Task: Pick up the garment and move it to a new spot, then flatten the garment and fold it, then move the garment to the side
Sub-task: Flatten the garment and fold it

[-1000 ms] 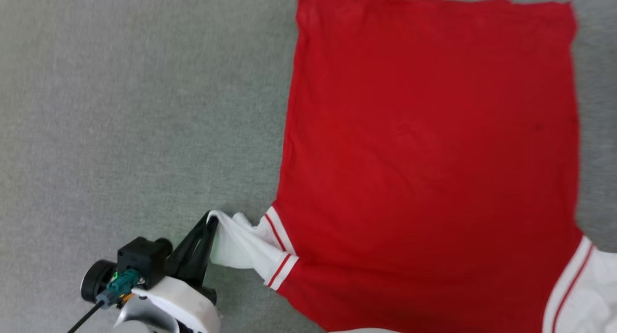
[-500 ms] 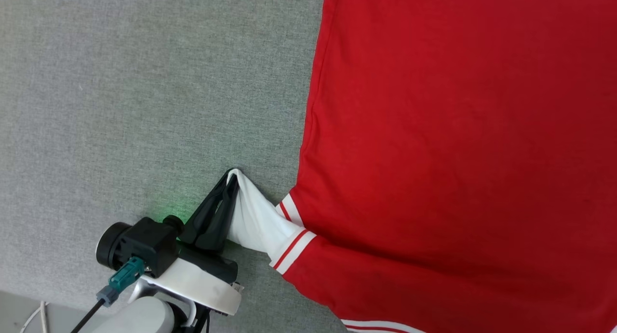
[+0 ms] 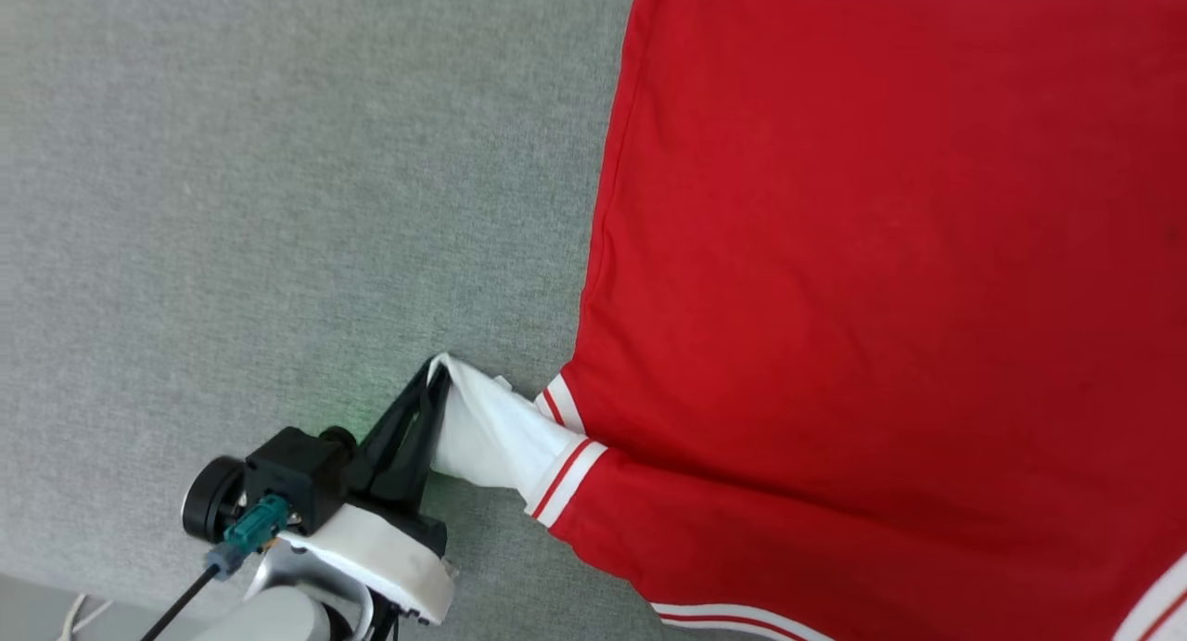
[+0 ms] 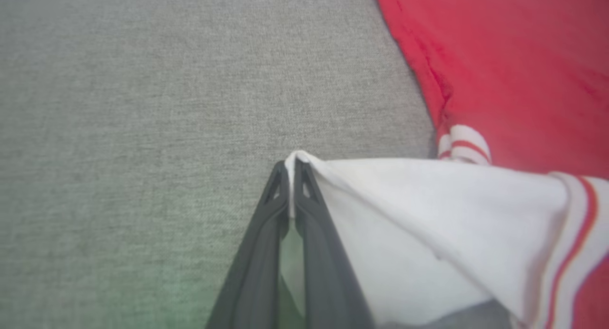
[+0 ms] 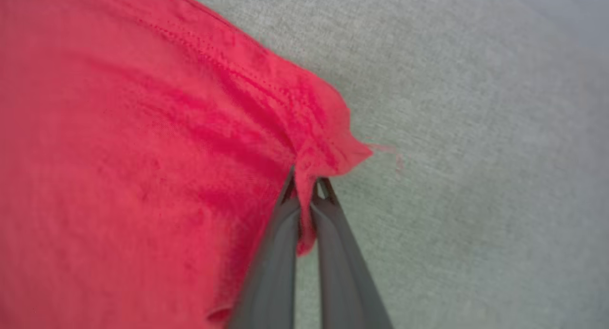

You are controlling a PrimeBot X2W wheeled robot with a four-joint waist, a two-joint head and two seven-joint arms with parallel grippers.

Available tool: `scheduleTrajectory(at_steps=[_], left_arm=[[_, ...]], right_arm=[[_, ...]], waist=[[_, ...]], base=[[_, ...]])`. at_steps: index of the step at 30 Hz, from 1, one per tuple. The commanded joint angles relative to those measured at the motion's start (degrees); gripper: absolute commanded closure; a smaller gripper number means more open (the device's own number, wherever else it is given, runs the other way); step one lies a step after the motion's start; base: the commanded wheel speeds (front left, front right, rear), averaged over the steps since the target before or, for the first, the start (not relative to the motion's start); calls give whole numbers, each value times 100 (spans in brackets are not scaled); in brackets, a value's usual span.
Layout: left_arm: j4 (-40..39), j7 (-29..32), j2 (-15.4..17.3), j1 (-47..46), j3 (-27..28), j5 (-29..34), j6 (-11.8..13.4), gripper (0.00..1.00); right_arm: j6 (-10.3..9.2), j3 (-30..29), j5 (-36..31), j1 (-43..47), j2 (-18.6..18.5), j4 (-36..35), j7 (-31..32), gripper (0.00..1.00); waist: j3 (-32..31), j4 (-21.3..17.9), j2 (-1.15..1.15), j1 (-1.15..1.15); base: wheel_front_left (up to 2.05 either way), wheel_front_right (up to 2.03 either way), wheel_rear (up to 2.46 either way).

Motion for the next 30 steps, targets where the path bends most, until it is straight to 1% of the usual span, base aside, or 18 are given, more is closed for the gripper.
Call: scheduleTrajectory(at_steps=[1,4,8,11,15,20,23,26,28,30], left_arm=[[29,26,18,86,-2,-8,37,100],[8,22,85,253,12,-61,100,100],[-37,39,195,519,24,-155,201,100],[-103,54,308,721,66,-236,306,100],[-176,52,430,943,131,-311,398,100],[-249,48,532,1165,196,-406,496,100],[-289,43,587,1265,221,-413,528,100],[-313,39,627,1317,245,-432,535,100],[-327,38,634,1334,254,-434,537,100],[-335,37,641,1329,254,-435,520,100]], right_arm=[[-2,33,46,65,-60,-52,-45,100],[-2,265,318,411,-271,-280,-316,100],[-3,648,680,1029,-774,-781,-668,100],[-3,821,993,1620,-1168,-1148,-941,100],[-3,905,1312,2499,-1671,-1547,-1312,100],[-3,784,1664,3750,-2105,-1768,-1765,100],[-3,667,1790,4462,-2274,-1825,-2070,100],[-3,565,1977,5272,-2299,-1796,-2298,100],[-3,470,2088,5750,-2256,-1737,-2423,100],[-3,409,2166,6175,-2136,-1657,-2498,100]], waist=[[-319,-107,0,-1],[-726,-223,0,-1],[-1245,-402,0,-1],[-1540,-574,0,-1],[-1802,-779,0,-1],[-2034,-987,0,-1],[-2096,-1075,0,-1],[-2121,-1128,0,-1],[-2090,-1154,0,-1],[-2034,-1171,0,-1]], base=[[0,0,0],[0,0,0],[0,0,0],[0,0,0],[0,0,0],[0,0,0],[0,0,0],[0,0,0],[0,0,0],[0,0,0]])
